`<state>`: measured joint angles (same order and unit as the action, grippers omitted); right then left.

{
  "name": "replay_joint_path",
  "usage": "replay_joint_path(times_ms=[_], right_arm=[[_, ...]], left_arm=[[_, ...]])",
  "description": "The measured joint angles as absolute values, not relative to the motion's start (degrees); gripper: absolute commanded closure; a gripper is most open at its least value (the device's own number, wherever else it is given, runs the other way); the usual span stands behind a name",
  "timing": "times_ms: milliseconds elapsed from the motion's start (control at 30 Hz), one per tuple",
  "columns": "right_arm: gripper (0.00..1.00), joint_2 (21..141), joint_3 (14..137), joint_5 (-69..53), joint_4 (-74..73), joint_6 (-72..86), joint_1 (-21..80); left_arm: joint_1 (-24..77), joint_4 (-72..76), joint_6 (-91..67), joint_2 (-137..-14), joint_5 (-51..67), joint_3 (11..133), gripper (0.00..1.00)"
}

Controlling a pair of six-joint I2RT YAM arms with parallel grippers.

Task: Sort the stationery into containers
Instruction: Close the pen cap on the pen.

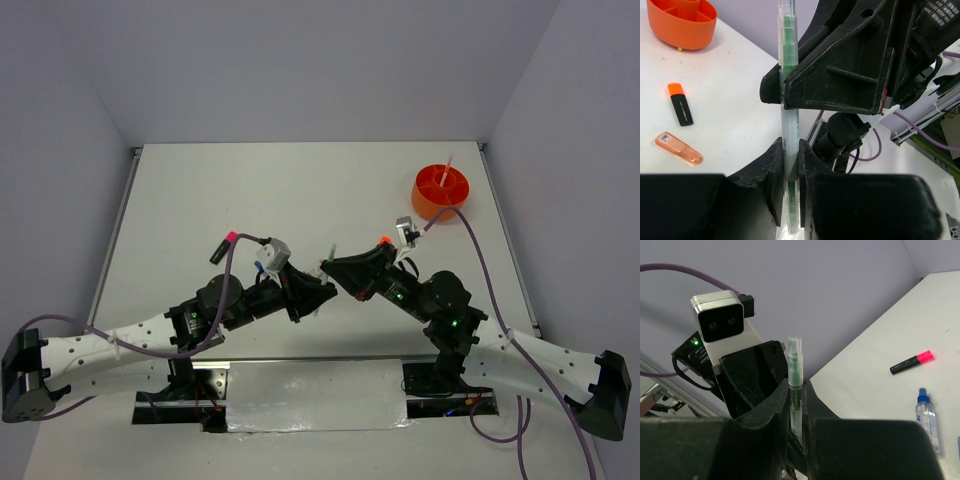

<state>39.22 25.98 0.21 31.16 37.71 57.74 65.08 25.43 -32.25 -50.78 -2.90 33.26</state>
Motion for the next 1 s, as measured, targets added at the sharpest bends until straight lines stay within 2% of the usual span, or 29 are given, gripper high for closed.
replay_joint_path(times_ms=[33, 133, 167, 200, 233, 333, 367, 567, 700, 833, 867, 933, 1000], right_arm=[[1.0, 39.22, 25.98, 0.16, 30.89, 37.63, 57.74], [0.99, 39.29, 26.0, 0.14, 30.63, 37.3, 57.76], [0.95, 39.44, 26.02, 0.03, 30.63, 37.17, 57.76], [0.74, 39.62, 26.06, -0.21, 30.65, 37.1, 57.74], [0.61, 39.86, 26.13, -0.43, 30.65, 37.1, 57.74], [0.29, 40.77, 26.81, -2.85, 30.5, 36.27, 57.78], [0.28, 40.99, 27.09, -3.42, 30.04, 36.14, 57.78], [0.28, 41.65, 32.38, -4.56, 25.17, 32.93, 57.78], [0.32, 42.04, 36.18, -3.77, 22.37, 30.17, 57.78], [0.46, 43.44, 39.83, -2.7, 19.46, 27.7, 57.78], [0.54, 43.72, 40.21, -2.48, 19.09, 27.29, 57.78], [0.61, 44.05, 40.45, -2.02, 18.52, 26.68, 57.76], [0.74, 44.27, 40.45, -1.61, 18.0, 26.2, 57.76]], left_arm=[[65.08, 25.43, -32.27, -50.81, -2.85, 33.26, 0.86], [65.1, 24.95, -32.29, -50.76, -2.92, 33.26, 1.0], [65.1, 24.75, -32.47, -50.72, -2.96, 33.26, 1.0], [65.1, 24.51, -32.53, -50.63, -3.11, 33.26, 1.0], [65.1, 24.12, -32.53, -50.43, -3.25, 33.26, 1.0], [65.08, 23.64, -32.42, -50.06, -3.53, 33.28, 1.0], [65.08, 23.59, -32.29, -49.93, -3.64, 33.28, 1.0], [65.08, 23.97, -31.83, -49.23, -3.57, 33.28, 1.0], [65.08, 24.49, -31.86, -49.23, -2.9, 33.28, 1.0], [65.08, 24.71, -31.83, -49.23, -2.24, 33.28, 1.0], [65.08, 24.93, -31.83, -49.23, -2.13, 33.28, 1.0], [65.08, 25.02, -31.77, -49.23, -1.76, 33.28, 1.0], [65.08, 24.99, -31.73, -49.21, -1.39, 33.28, 1.0]])
